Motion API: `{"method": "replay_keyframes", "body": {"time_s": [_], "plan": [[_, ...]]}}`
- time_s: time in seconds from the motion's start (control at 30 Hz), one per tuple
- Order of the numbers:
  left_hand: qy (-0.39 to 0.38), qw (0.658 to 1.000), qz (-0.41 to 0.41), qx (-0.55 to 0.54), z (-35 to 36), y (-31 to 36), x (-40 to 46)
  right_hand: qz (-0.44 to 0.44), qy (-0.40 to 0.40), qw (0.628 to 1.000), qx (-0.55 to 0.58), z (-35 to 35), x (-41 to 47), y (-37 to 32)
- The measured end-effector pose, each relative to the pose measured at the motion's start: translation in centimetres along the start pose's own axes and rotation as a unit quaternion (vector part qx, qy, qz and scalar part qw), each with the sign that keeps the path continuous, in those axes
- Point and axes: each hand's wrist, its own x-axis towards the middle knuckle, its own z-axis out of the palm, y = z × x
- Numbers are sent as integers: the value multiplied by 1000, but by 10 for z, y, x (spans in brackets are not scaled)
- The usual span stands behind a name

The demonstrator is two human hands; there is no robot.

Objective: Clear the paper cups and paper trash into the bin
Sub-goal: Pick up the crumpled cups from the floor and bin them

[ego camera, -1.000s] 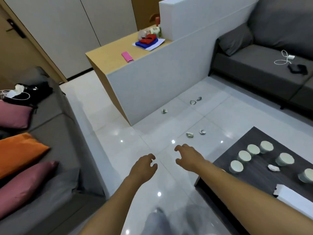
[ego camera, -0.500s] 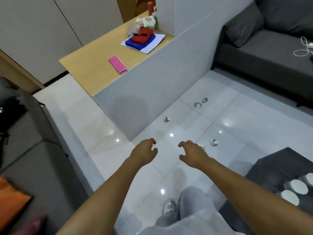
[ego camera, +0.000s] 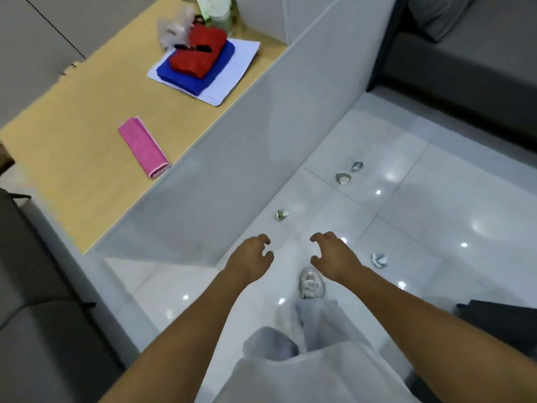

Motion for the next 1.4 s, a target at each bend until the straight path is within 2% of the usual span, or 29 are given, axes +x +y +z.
{"method": "replay_keyframes", "body": {"time_s": [0.17,0.3,0.57,0.8,0.97,1.13,1.33,1.4], "plan": [[-12,999,-32,-14,-10,-5,89,30,-20,999,23,-19,87,7],[-40,998,-52,-1,19,-28,163,44,-22,998,43,-1,156,26],[-99,994,-52,4,134,-107,316,62,-41,997,34,115,294,95],[-65,997,-49,9,221,-193,462,50,-37,998,22,225,452,154],[-56,997,-42,21,270,-246,550,13,-25,1000,-7,287,561,184],[-21,1000,-19,7,298,-278,609,-70,-1,996,-62,328,642,190],[25,998,-13,-53,300,-286,639,-206,40,968,-137,353,684,185],[24,996,-25,-83,298,-284,643,-216,45,965,-142,358,684,186]]}}
